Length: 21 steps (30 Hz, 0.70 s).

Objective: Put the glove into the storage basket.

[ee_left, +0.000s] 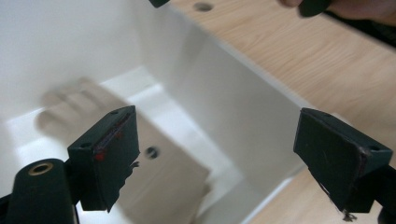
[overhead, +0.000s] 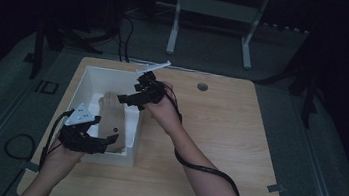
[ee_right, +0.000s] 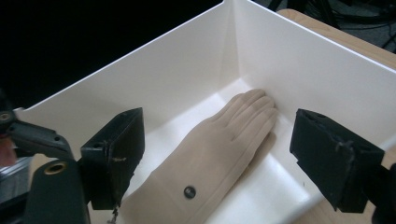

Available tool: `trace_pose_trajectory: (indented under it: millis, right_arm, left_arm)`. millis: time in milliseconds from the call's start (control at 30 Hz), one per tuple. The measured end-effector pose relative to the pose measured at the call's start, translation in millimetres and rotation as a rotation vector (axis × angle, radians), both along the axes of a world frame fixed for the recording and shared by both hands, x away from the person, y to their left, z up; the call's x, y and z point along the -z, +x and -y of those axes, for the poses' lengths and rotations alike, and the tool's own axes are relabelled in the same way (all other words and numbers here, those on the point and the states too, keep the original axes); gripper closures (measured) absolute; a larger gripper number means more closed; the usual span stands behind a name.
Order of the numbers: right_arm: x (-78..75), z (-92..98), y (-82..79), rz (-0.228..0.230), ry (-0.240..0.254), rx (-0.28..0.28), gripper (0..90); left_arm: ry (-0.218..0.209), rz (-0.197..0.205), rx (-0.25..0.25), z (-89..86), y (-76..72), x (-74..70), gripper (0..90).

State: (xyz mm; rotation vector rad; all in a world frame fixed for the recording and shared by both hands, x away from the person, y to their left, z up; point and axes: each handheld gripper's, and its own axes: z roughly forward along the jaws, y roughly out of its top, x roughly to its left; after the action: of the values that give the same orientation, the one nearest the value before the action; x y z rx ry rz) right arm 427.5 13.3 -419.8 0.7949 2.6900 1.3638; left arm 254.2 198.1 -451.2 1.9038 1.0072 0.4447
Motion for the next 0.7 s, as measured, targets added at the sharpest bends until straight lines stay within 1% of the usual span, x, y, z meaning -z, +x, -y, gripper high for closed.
trace_pose_trajectory:
  millis: [33, 67, 133, 167, 200, 233, 267, 300, 333, 367, 400, 433, 467, 500, 533, 600, 633, 700]
  right_arm:
    - [0.0, 0.0, 0.0, 0.000, 0.000, 0.000, 17.8]
    - [-4.1, 10.1, -3.7, 0.013, 0.001, -0.003, 17.6]
    - [-7.3, 20.9, -6.6, 0.034, -0.004, 0.004, 17.7]
    - [-7.3, 20.9, -6.6, 0.034, -0.004, 0.004, 17.7]
    - [-10.2, 32.1, -9.1, 0.048, -0.006, 0.011, 17.7]
    - [-11.3, 37.8, -10.1, 0.054, -0.003, 0.016, 17.7]
    - [-12.4, 43.4, -11.2, 0.053, 0.005, 0.024, 17.9]
    - [-12.8, 48.7, -12.5, 0.055, 0.008, 0.032, 18.0]
    - [-12.8, 48.7, -12.5, 0.055, 0.008, 0.032, 18.0]
    - [-12.9, 53.6, -14.0, 0.061, 0.005, 0.032, 18.0]
    - [-12.5, 62.6, -17.6, 0.071, -0.002, 0.035, 17.9]
    - [-12.2, 67.2, -19.1, 0.079, -0.003, 0.037, 17.8]
    - [-12.1, 70.7, -20.0, 0.079, -0.002, 0.039, 17.8]
    - [-11.6, 76.8, -21.0, 0.083, 0.002, 0.043, 17.7]
    - [-11.1, 81.5, -21.8, 0.083, 0.005, 0.049, 17.7]
    - [-9.7, 90.2, -23.2, 0.081, 0.007, 0.056, 17.6]
    - [-8.0, 96.3, -24.4, 0.085, 0.004, 0.062, 17.7]
    - [-4.9, 106.0, -25.9, 0.086, -0.008, 0.068, 17.9]
  left_arm:
    - [0.000, 0.000, 0.000, 0.0, 0.0, 0.0, 14.7]
    - [-0.004, 0.003, 0.011, 3.5, -0.9, -2.1, 14.7]
    - [-0.022, 0.008, 0.030, 9.0, -1.6, -7.1, 14.8]
    - [-0.022, 0.008, 0.030, 9.0, -1.6, -7.1, 14.8]
    - [-0.022, 0.014, 0.049, 15.4, -2.3, -12.2, 14.8]
    - [-0.022, 0.014, 0.049, 15.4, -2.3, -12.2, 14.8]
    - [-0.026, 0.023, 0.069, 22.5, -3.2, -16.5, 14.8]
    - [-0.022, 0.025, 0.078, 26.3, -3.7, -18.4, 14.8]
    - [-0.022, 0.025, 0.078, 26.3, -3.7, -18.4, 14.8]
    - [-0.022, 0.025, 0.078, 26.3, -3.7, -18.4, 14.8]
    - [-0.009, 0.048, 0.099, 37.8, -6.3, -23.4, 14.8]
    - [-0.009, 0.050, 0.110, 40.7, -6.6, -24.4, 14.8]
    - [-0.009, 0.050, 0.110, 40.7, -6.6, -24.4, 14.8]
    - [-0.006, 0.052, 0.133, 49.9, -7.8, -26.8, 14.8]
    - [-0.005, 0.056, 0.142, 54.4, -8.4, -27.4, 14.8]
    - [0.001, 0.055, 0.147, 57.8, -8.9, -28.0, 14.8]
    - [0.001, 0.062, 0.168, 67.0, -10.8, -28.7, 14.8]
    - [0.000, 0.064, 0.192, 76.4, -12.4, -28.6, 14.8]
